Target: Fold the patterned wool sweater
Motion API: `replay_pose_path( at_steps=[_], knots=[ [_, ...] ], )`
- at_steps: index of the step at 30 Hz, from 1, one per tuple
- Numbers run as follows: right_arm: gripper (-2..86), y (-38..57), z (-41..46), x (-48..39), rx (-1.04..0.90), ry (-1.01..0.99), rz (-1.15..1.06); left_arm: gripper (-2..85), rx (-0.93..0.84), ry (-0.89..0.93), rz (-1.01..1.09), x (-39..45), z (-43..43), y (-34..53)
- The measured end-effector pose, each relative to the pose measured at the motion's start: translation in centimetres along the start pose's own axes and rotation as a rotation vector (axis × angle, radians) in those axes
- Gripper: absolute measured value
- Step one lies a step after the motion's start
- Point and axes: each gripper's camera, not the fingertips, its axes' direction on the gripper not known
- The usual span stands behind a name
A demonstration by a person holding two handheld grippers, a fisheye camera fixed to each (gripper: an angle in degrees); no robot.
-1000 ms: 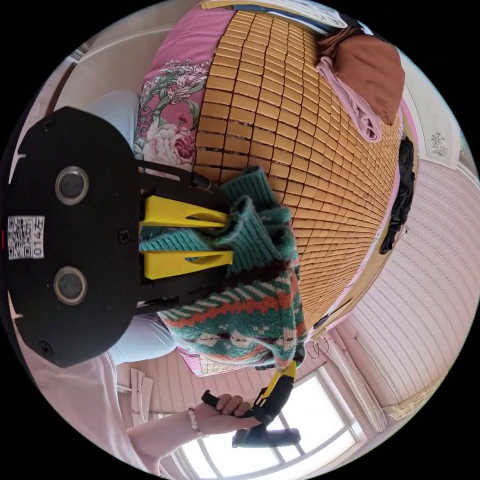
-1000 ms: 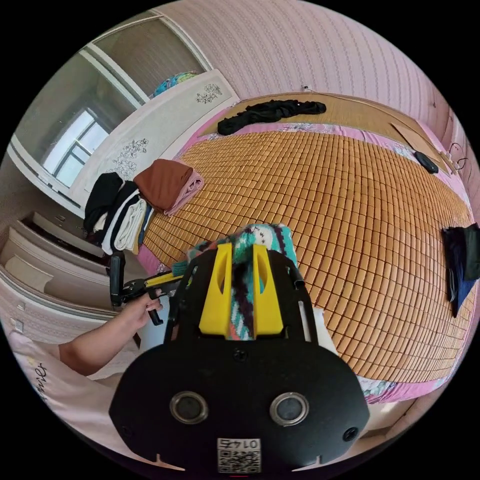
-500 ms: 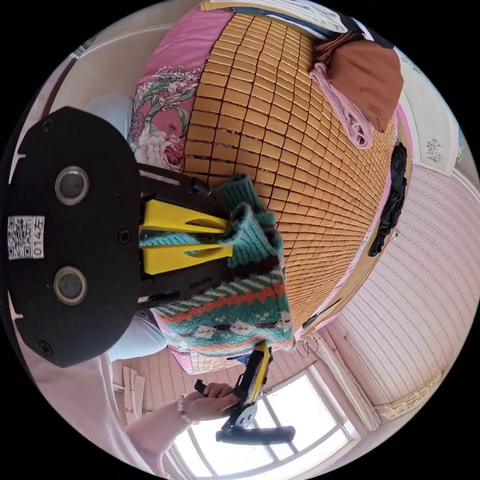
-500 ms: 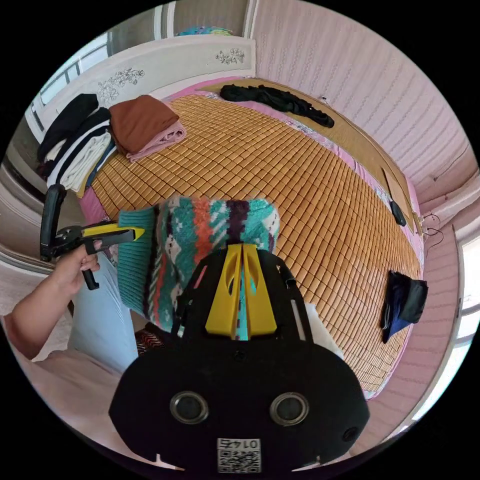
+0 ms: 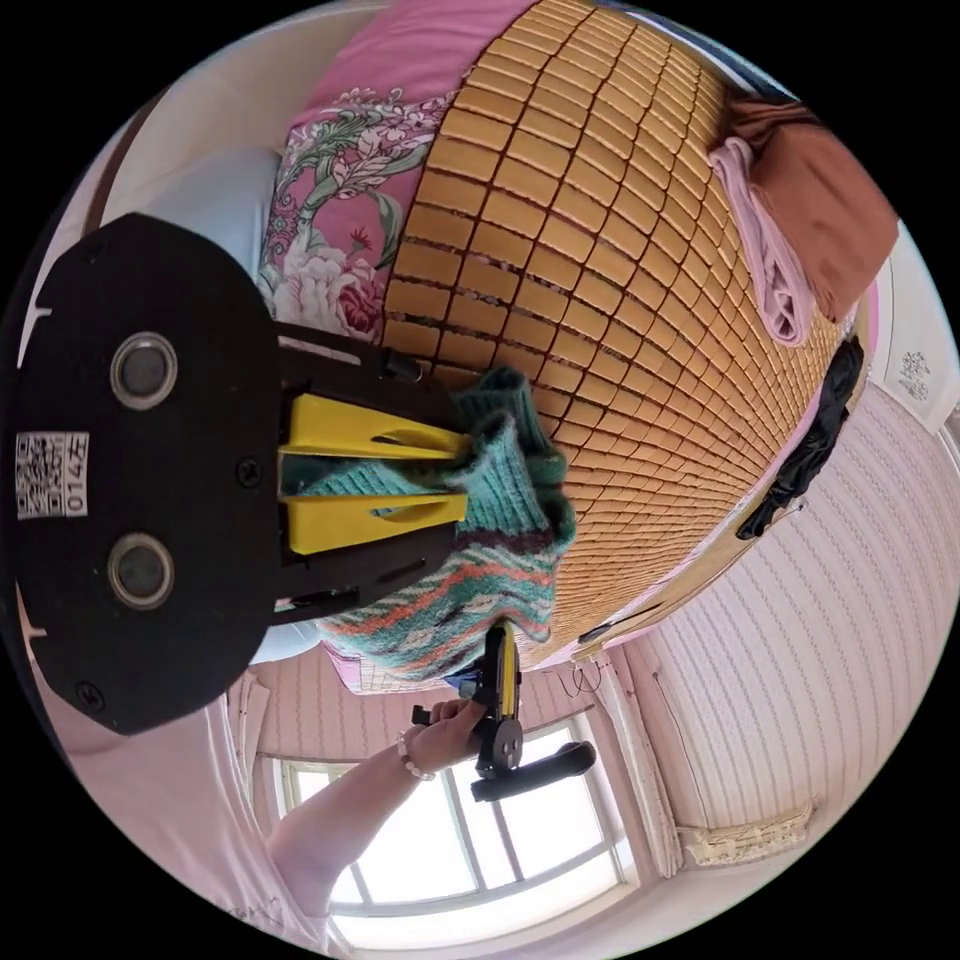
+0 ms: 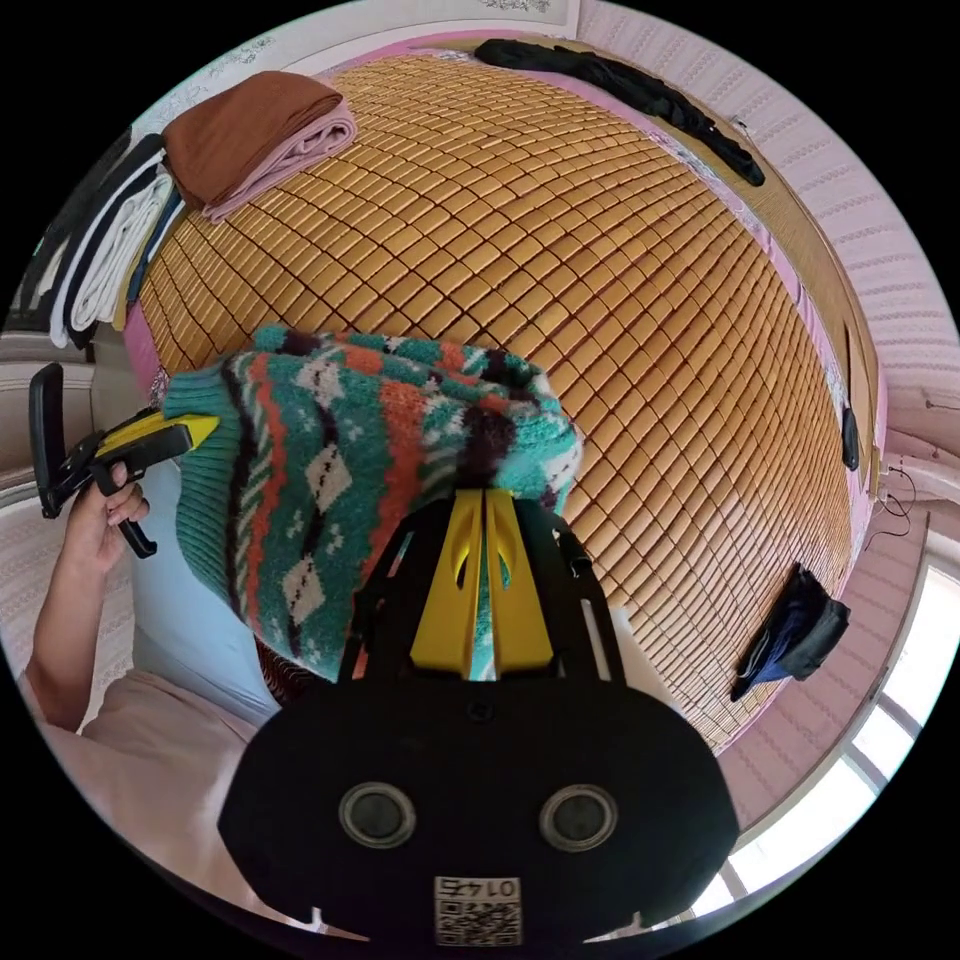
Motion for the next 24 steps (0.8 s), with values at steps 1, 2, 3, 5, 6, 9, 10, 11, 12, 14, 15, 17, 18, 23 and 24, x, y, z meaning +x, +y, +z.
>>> replay_pose_path(
  at_steps=[1,2,3,5,6,9,10,11,12,14,15,17,18,23,24],
  knots=[
    [-0.5,0.2,-0.6,-0.3,0.029,0.006,-0.007,6.4,0.013,-0.038,0.048,1.4,-1.1,0.7],
    [-0.5,0.4,-1.9,-1.2,0.085,0.027,-0.033,6.9,0.026,-0.091,0.122,3.3,-2.1,1.7],
    [-0.5,0.6,-3.0,-2.1,0.136,0.054,-0.062,7.1,0.032,-0.123,0.161,4.4,-2.6,2.3],
    [-0.5,0.3,-4.5,-3.2,0.193,0.084,-0.093,7.1,0.048,-0.26,0.296,8.7,-3.7,4.8],
    [-0.5,-0.1,-5.2,-3.8,0.218,0.089,-0.113,6.8,0.059,-0.291,0.321,9.8,-4.0,5.4],
    [-0.5,-2.1,-4.7,-4.6,0.201,0.096,-0.14,4.5,0.154,-0.315,0.415,13.9,-4.4,8.2],
    [-0.5,-2.6,-4.3,-4.7,0.193,0.095,-0.139,1.8,0.168,-0.284,0.433,15.0,-3.9,8.9],
    [-0.5,-3.4,-3.5,-4.8,0.173,0.095,-0.142,0.2,0.156,-0.257,0.452,15.8,-2.8,9.5],
    [-0.5,-4.2,-2.5,-4.9,0.145,0.109,-0.151,-0.1,0.143,-0.252,0.462,16.2,-2.1,9.7],
    [-0.5,-5.3,-1.1,-4.9,0.093,0.112,-0.164,-0.8,0.053,-0.309,0.514,17.6,1.3,10.5],
    [-0.4,-5.9,-0.3,-4.9,0.068,0.111,-0.169,-0.8,0.023,-0.329,0.533,17.9,2.1,10.7],
    [-0.4,-6.7,0.9,-4.8,0.036,0.109,-0.181,-0.9,-0.123,-0.437,0.627,19.1,5.8,11.4],
    [-0.4,-7.2,1.8,-4.6,0.006,0.097,-0.19,-0.9,-0.145,-0.451,0.652,19.4,6.6,11.6],
    [-0.4,-8.9,2.6,-3.8,-0.034,0.068,-0.183,-1.0,-0.152,-0.436,0.692,19.3,9.8,12.2],
    [-0.5,-9.2,2.8,-3.8,-0.048,0.072,-0.194,-1.0,-0.152,-0.428,0.69,19.2,9.8,12.1]
  ],
)
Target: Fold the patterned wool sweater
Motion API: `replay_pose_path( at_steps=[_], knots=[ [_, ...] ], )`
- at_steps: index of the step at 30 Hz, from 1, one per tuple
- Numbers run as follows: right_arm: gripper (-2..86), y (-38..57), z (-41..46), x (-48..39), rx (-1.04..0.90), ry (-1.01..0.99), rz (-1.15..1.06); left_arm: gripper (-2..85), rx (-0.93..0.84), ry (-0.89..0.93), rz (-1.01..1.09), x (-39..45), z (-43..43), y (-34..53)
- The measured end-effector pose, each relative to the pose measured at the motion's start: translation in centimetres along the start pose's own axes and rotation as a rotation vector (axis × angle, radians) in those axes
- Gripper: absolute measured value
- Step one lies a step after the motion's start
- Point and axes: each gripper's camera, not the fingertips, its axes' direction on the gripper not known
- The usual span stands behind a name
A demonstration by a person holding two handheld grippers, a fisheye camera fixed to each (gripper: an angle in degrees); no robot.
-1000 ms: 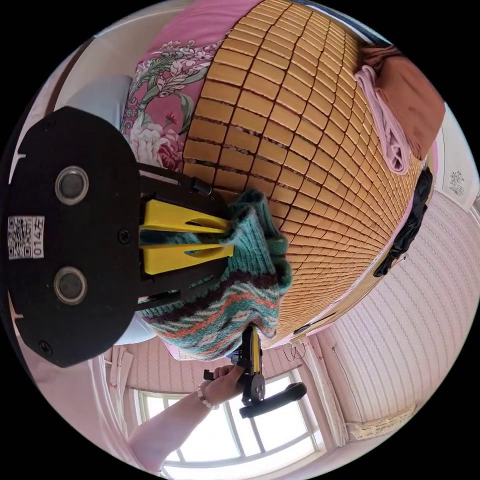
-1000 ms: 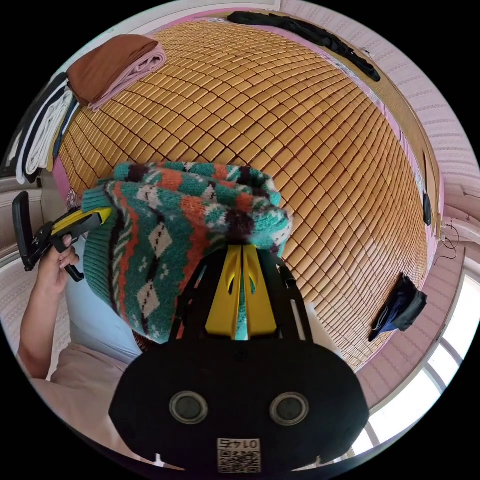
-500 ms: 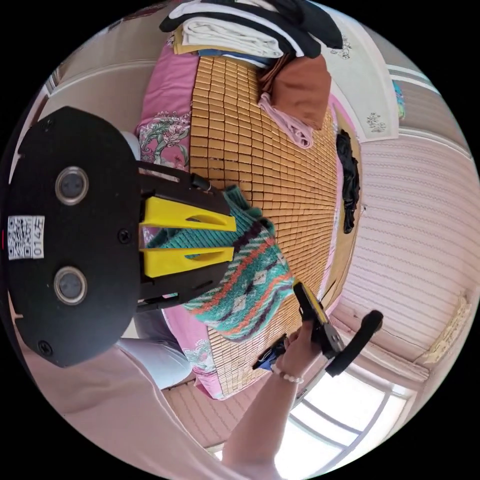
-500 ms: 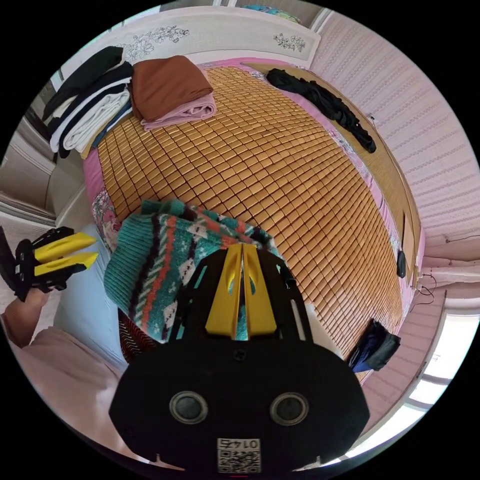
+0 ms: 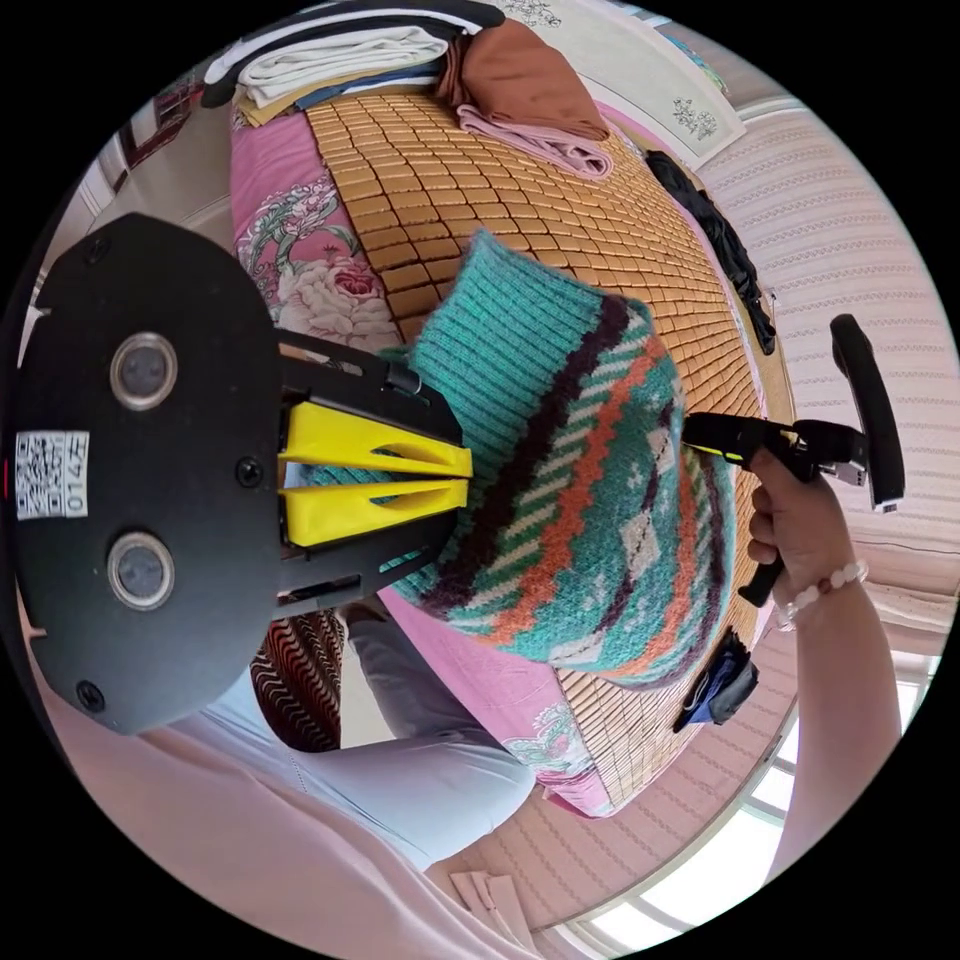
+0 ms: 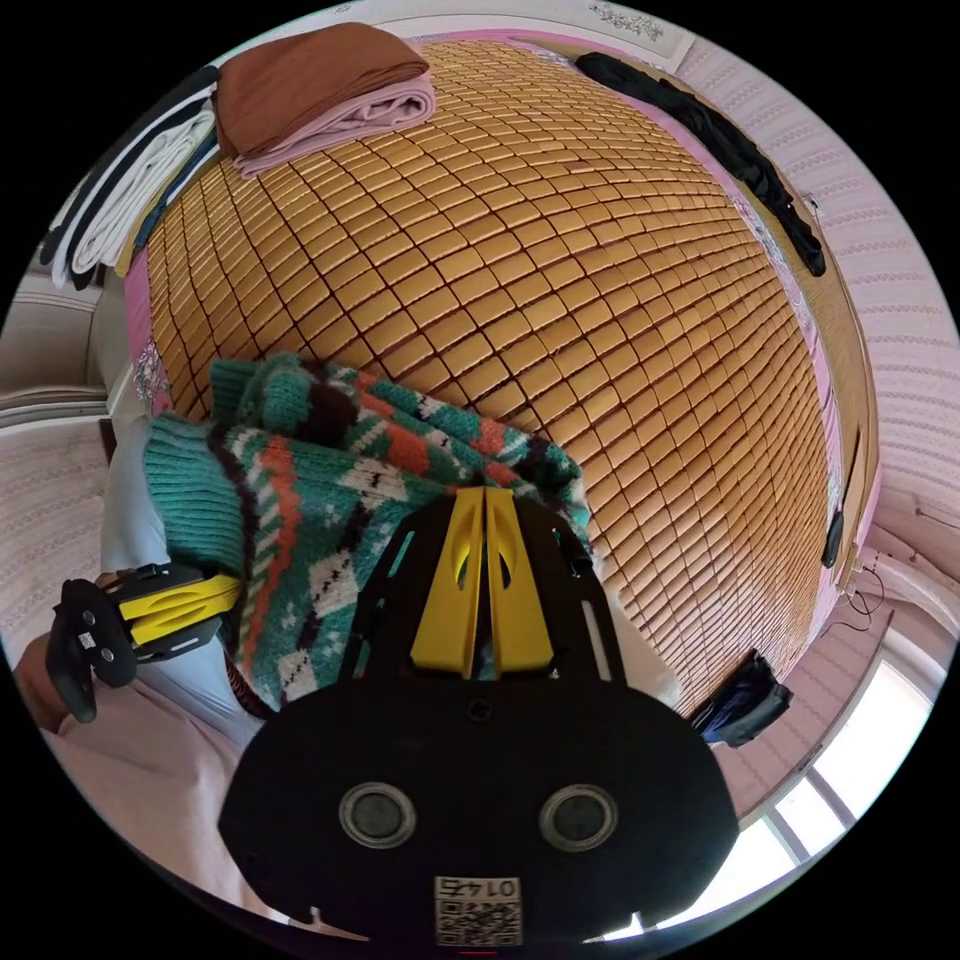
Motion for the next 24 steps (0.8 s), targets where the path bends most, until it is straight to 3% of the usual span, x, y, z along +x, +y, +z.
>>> replay_pose_path(
  at_steps=[13,21,24],
  knots=[
    [-0.8,0.8,-0.2,1.1,0.038,0.095,0.057,-0.8,-0.039,0.082,-0.015,-1.4,1.8,-1.0],
    [0.6,13.3,-8.1,2.0,0.289,0.036,0.154,1.7,0.031,0.102,-0.001,-2.9,-0.2,0.5],
    [9.4,18.6,-8.7,2.2,0.372,-0.005,0.138,7.5,0.086,0.16,-0.012,-3.8,-2.0,1.4]
  ],
)
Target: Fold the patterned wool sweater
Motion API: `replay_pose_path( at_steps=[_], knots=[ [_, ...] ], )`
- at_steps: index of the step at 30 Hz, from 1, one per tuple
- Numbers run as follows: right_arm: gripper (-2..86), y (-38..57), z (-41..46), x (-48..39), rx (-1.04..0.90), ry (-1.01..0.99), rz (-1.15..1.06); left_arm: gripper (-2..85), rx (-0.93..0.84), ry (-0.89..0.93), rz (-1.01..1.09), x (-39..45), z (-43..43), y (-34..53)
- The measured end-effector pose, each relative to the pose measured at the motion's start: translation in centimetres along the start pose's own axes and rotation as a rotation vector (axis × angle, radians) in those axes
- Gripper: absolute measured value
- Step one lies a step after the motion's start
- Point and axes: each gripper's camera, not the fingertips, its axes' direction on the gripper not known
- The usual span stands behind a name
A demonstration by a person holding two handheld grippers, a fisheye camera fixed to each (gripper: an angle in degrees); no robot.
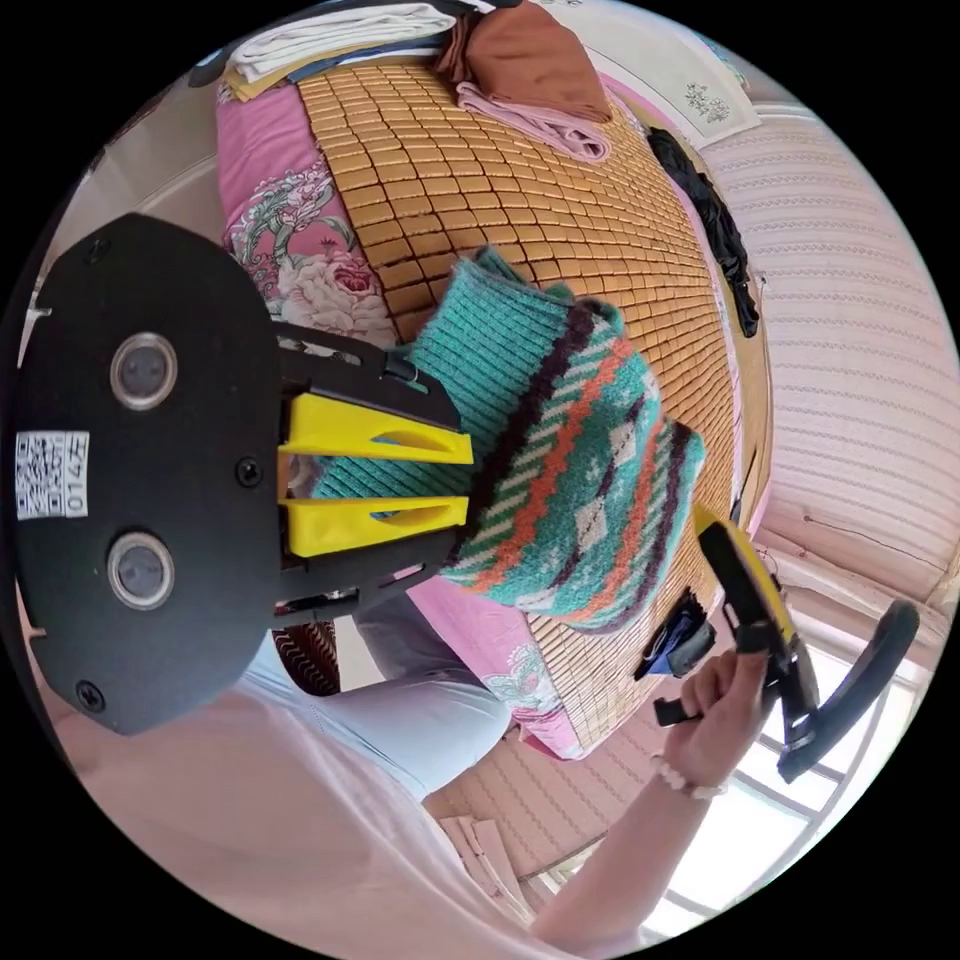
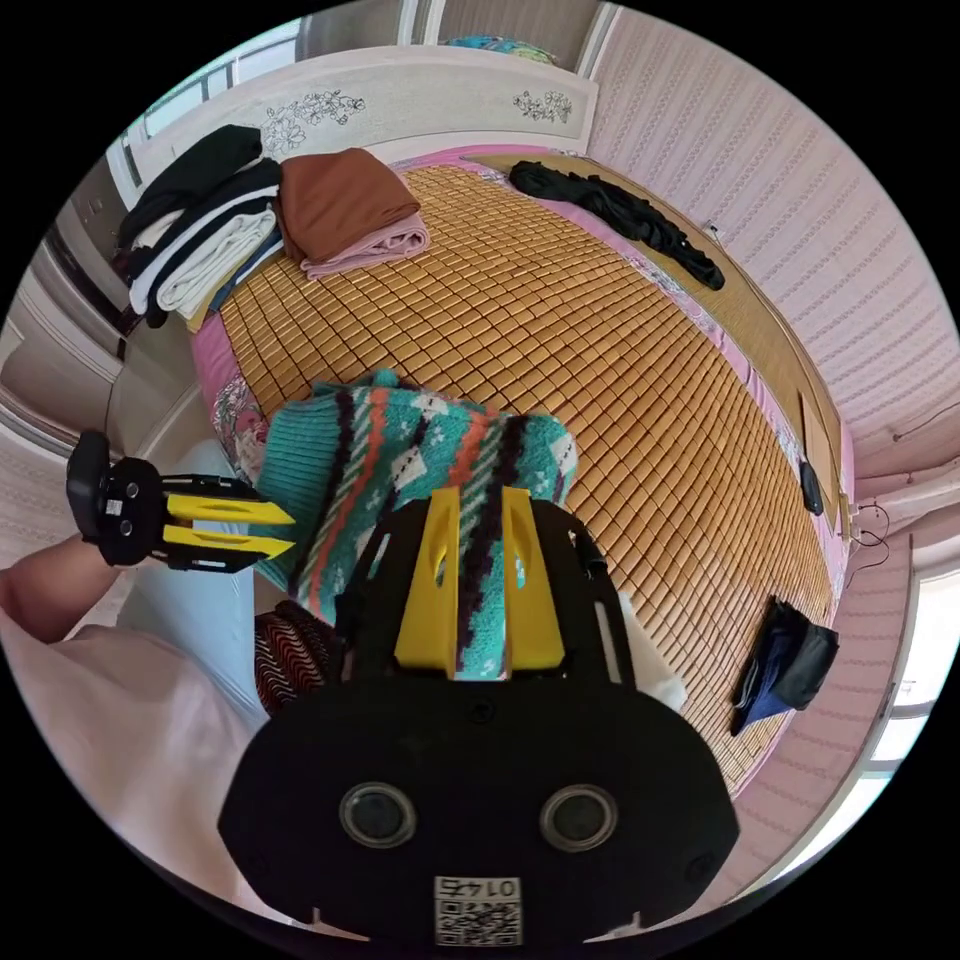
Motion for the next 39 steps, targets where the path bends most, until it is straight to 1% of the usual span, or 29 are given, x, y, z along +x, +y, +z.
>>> replay_pose_path(
  at_steps=[2,4,6,9,11,14,19,21,25,27,31,33,34,39],
  knots=[
    [12.6,1.9,-0.6,1.1,0.003,-0.017,0.035,18.6,0.02,-0.02,-0.144,-1.7,-0.8,0.8],
    [14.7,3.1,-0.7,2.4,-0.012,-0.016,0.08,18.8,-0.033,-0.012,-0.202,-3.2,-0.6,1.3],
    [17.0,4.0,-0.5,4.4,-0.036,-0.035,0.127,17.8,-0.001,0.001,-0.265,-4.8,-0.8,2.2],
    [18.5,4.4,-0.2,6.9,-0.054,-0.116,0.166,17.3,0.062,0.129,-0.396,-8.3,-0.9,3.6],
    [18.8,4.4,-0.1,8.2,-0.06,-0.135,0.186,16.7,0.093,0.209,-0.51,-11.1,-0.3,4.7],
    [19.2,4.2,0.0,10.1,-0.076,-0.142,0.188,16.2,0.112,0.268,-0.599,-13.7,0.5,5.6],
    [20.6,3.4,0.0,14.3,-0.103,-0.135,0.196,16.3,0.089,0.24,-0.612,-15.4,1.0,5.6],
    [20.8,3.1,0.0,17.5,-0.1,-0.202,0.246,17.1,0.09,0.241,-0.624,-15.9,0.7,5.4],
    [20.9,3.0,0.9,22.1,-0.107,-0.308,0.301,18.9,0.135,0.166,-0.641,-17.1,-0.6,5.7],
    [20.6,2.8,2.1,24.2,-0.128,-0.399,0.299,19.3,0.109,0.147,-0.64,-17.8,0.1,5.8],
    [19.3,2.9,3.3,26.9,-0.119,-0.522,0.294,19.7,-0.003,0.201,-0.648,-19.3,4.1,5.4],
    [17.7,3.3,4.6,28.6,-0.135,-0.661,0.31,19.5,-0.009,0.179,-0.633,-19.3,4.8,5.0],
    [17.6,3.5,4.9,29.0,-0.136,-0.696,0.324,19.4,-0.024,0.16,-0.624,-19.3,5.0,4.7],
    [17.0,4.9,5.3,31.8,-0.084,-0.792,0.387,18.7,-0.047,0.169,-0.612,-20.2,5.3,4.6]
  ],
)
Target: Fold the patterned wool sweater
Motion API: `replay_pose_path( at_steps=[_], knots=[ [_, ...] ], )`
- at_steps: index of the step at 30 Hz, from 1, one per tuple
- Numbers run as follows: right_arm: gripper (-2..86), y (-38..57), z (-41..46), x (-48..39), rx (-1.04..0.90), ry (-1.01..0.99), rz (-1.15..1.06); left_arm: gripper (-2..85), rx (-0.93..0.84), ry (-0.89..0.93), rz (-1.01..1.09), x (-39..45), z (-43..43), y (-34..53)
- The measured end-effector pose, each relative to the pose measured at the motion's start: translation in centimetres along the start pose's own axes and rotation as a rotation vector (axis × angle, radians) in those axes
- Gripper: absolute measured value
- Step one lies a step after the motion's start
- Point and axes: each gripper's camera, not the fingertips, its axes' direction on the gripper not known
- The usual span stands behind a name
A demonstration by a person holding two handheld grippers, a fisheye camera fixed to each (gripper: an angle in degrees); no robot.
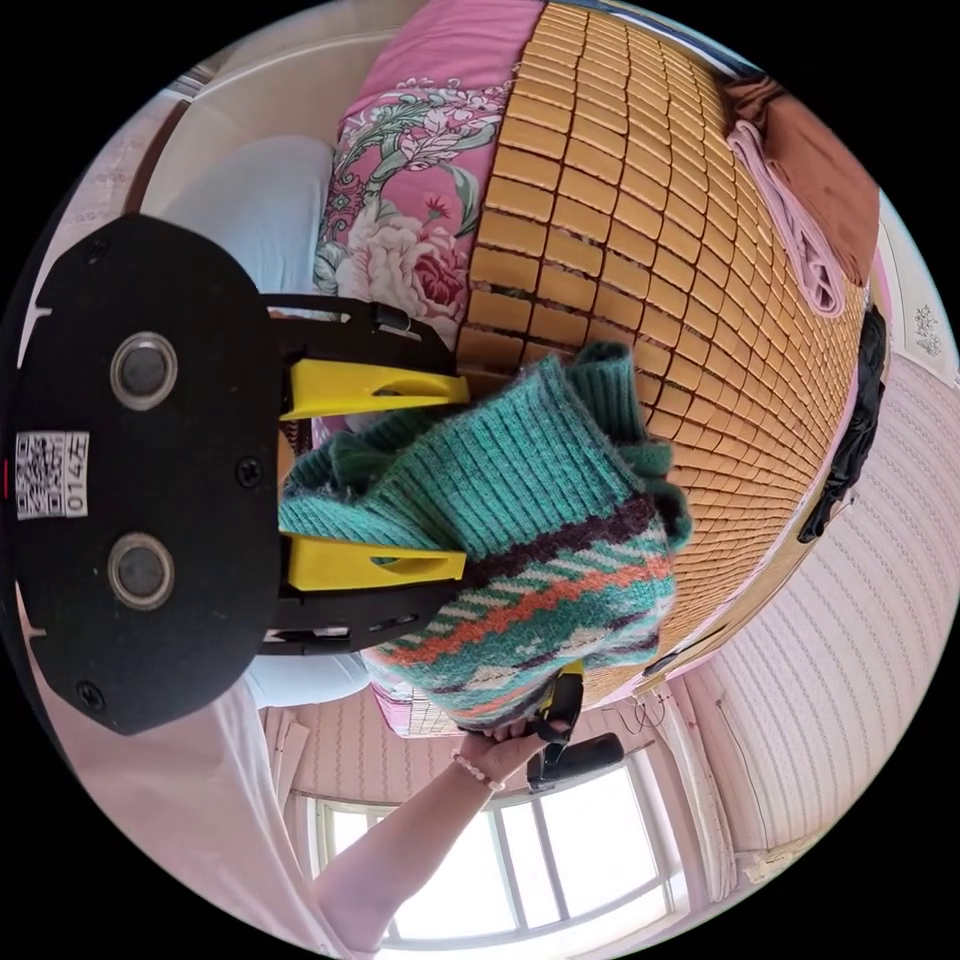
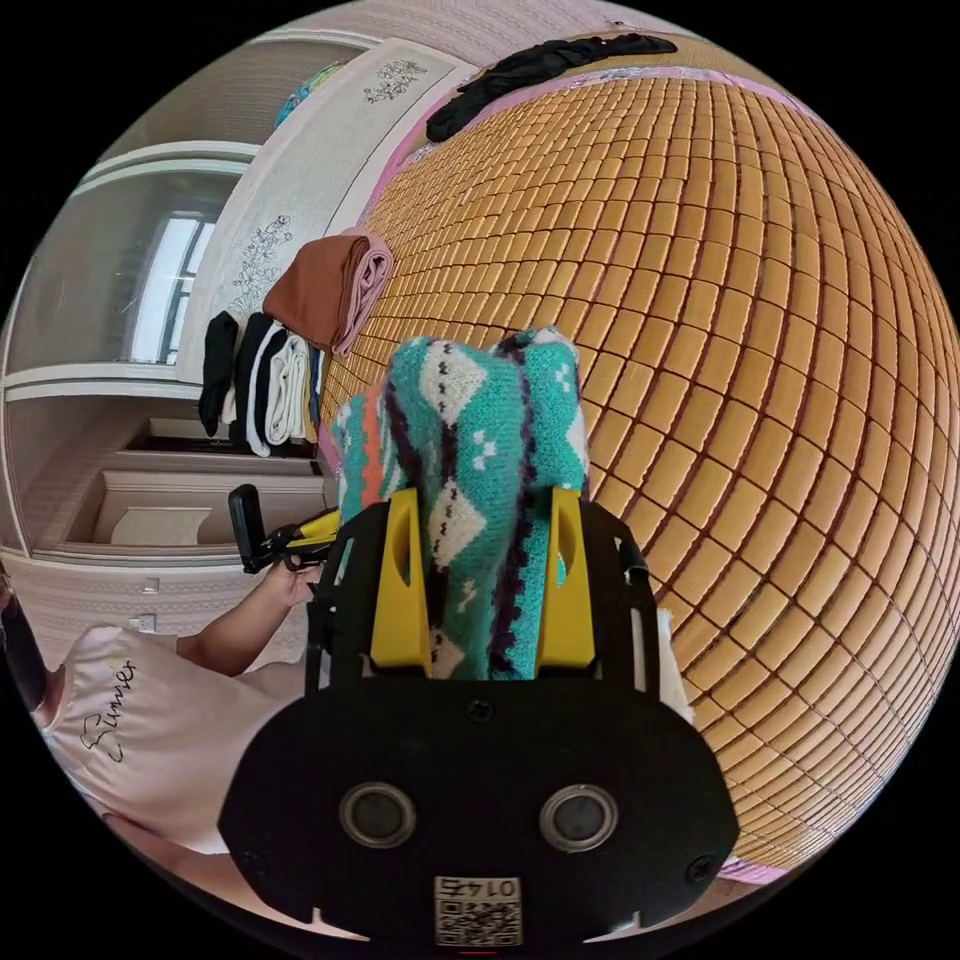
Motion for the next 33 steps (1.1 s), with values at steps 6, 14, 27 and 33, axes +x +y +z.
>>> replay_pose_path(
  at_steps=[6,14,27,33],
  knots=[
    [11.7,0.8,-2.0,1.1,0.031,-0.063,0.031,17.4,0.0,-0.017,0.012,-0.7,0.0,-0.2],
    [9.6,3.3,-3.6,0.3,0.003,-0.035,-0.012,15.7,-0.004,-0.072,0.076,-0.3,-0.4,0.5],
    [19.9,9.4,-2.0,1.6,0.135,-0.084,0.162,15.3,-0.055,0.005,0.125,-1.8,-0.6,1.2],
    [13.5,10.3,-1.6,0.3,0.118,-0.101,0.145,10.3,-0.06,0.025,0.162,-1.9,-1.7,1.7]
  ],
)
